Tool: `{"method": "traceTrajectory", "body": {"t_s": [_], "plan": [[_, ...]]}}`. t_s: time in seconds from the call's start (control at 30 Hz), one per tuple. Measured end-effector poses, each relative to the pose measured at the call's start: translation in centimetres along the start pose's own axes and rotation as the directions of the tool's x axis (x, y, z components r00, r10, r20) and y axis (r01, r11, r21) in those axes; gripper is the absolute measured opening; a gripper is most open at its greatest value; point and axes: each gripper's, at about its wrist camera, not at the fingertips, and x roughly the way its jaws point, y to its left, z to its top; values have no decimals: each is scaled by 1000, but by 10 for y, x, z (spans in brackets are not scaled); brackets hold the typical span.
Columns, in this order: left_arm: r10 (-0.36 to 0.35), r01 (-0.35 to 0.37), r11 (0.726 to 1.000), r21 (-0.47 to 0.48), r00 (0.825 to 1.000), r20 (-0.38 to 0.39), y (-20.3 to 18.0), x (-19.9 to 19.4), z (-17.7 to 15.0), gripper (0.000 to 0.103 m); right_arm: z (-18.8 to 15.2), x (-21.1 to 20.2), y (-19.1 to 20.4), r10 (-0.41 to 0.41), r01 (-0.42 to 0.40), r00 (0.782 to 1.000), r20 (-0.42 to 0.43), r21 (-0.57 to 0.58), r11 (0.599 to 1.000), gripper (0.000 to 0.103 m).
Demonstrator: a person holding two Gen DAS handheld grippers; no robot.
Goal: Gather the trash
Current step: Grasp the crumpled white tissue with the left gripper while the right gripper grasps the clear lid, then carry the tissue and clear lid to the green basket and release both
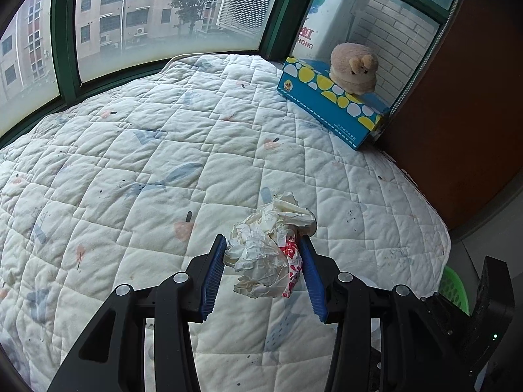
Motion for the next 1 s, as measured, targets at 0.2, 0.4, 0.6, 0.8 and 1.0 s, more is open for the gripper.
{"method": "traceTrajectory", "body": {"t_s": [0.2,0.4,0.6,0.8,1.0], "plan": [[-33,33,999,36,999,1,-27,-13,-15,44,-14,-33,-7,2,-3,999,49,26,1000,86],[-68,68,995,77,998,-1,-60,-23,-31,44,-35,-62,-21,-16,12,996,84,58,998,86],[-99,98,989,107,995,-3,-87,-29,-41,44,-51,-75,-36,-33,24,995,97,91,996,86],[-102,101,987,128,995,-3,-98,-34,-45,44,-57,-81,-39,-27,15,993,115,101,995,86],[-107,107,984,142,994,-7,-108,-34,-46,44,-62,-90,-48,-29,12,991,133,128,992,85]]}}
